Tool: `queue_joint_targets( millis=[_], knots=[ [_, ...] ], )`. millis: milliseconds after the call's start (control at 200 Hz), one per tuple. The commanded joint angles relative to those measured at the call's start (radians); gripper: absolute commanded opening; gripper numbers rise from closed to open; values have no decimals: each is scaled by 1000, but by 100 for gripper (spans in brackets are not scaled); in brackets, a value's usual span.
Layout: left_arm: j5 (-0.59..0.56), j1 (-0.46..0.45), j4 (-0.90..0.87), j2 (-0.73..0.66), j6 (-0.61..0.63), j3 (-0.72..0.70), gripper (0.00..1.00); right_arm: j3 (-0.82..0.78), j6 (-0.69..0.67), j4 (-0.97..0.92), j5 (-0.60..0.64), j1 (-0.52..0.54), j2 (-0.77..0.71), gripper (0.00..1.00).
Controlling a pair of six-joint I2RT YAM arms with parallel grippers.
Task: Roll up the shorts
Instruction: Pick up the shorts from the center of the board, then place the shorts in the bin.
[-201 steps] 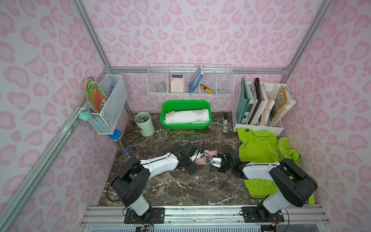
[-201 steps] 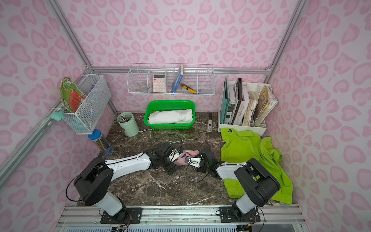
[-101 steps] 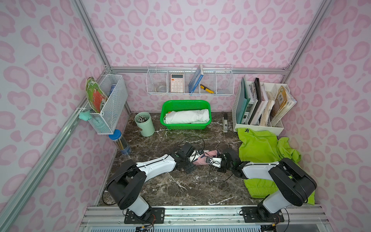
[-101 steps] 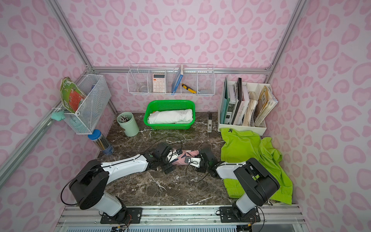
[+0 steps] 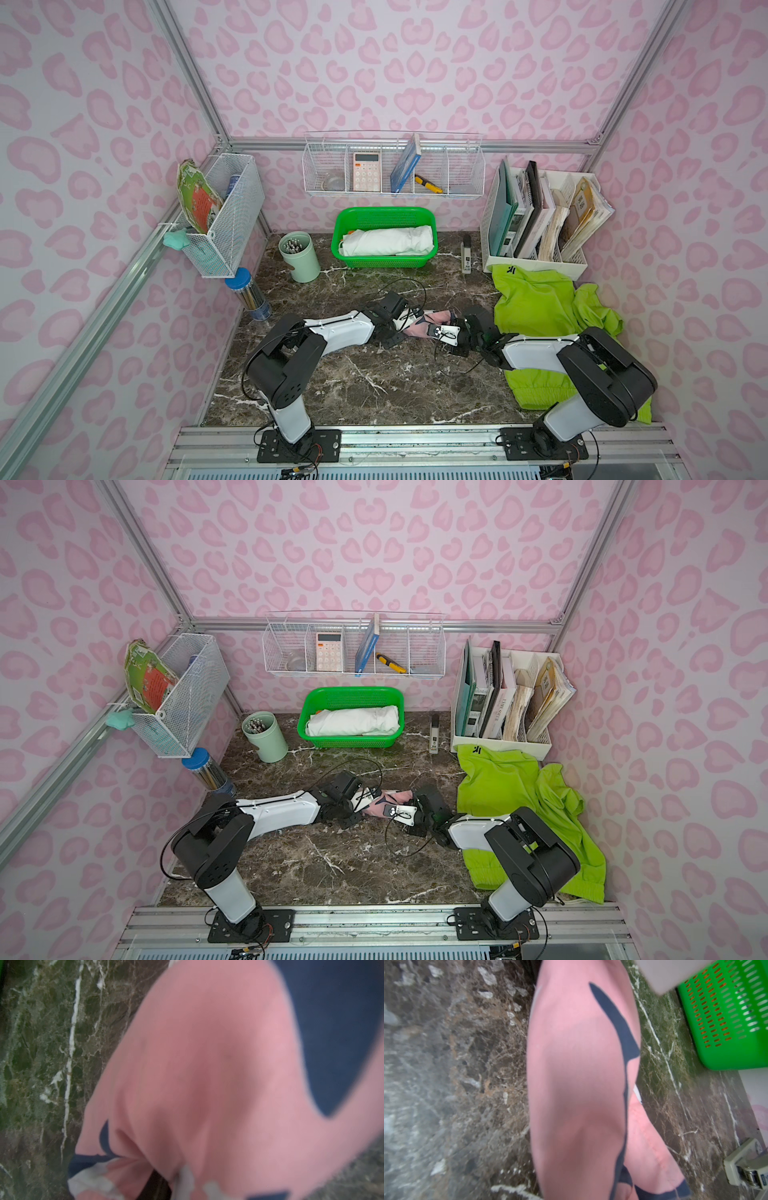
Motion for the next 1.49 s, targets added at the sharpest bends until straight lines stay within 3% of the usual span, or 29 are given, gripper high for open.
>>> queue_joint_targets(
  millis=[0,195,305,490,765,930,1020,1215,1350,1405,1465,1490],
  knots=[
    [-37,4,-81,20,-27,14,0,-17,28,36,-1,-3,-14,0],
    [-78,49,-103,-17,-41,82,0,19,45,54,42,-34,-38,0],
    [-130,75,-102,-62,12,150,0,96,20,44,83,-62,-48,0],
    [-198,147,-94,-111,129,341,0,370,-87,5,152,-109,10,0],
    [-327,261,210,-61,405,469,0,824,-278,-12,312,-131,266,0],
    [-196,363,263,34,451,489,0,1069,-347,-88,368,-130,473,0],
    [-150,406,284,114,454,527,0,1172,-352,-138,330,-131,567,0],
    [-72,472,298,263,413,558,0,1488,-339,-447,259,-134,782,0],
    [-64,491,321,351,359,602,0,1550,-339,-503,217,-138,845,0],
    [-54,494,311,367,328,618,16,1549,-336,-521,204,-138,854,0],
    [-45,495,309,367,292,625,58,1536,-352,-523,210,-139,859,0],
    [-47,496,315,364,274,626,70,1529,-357,-519,216,-138,861,0]
  ],
)
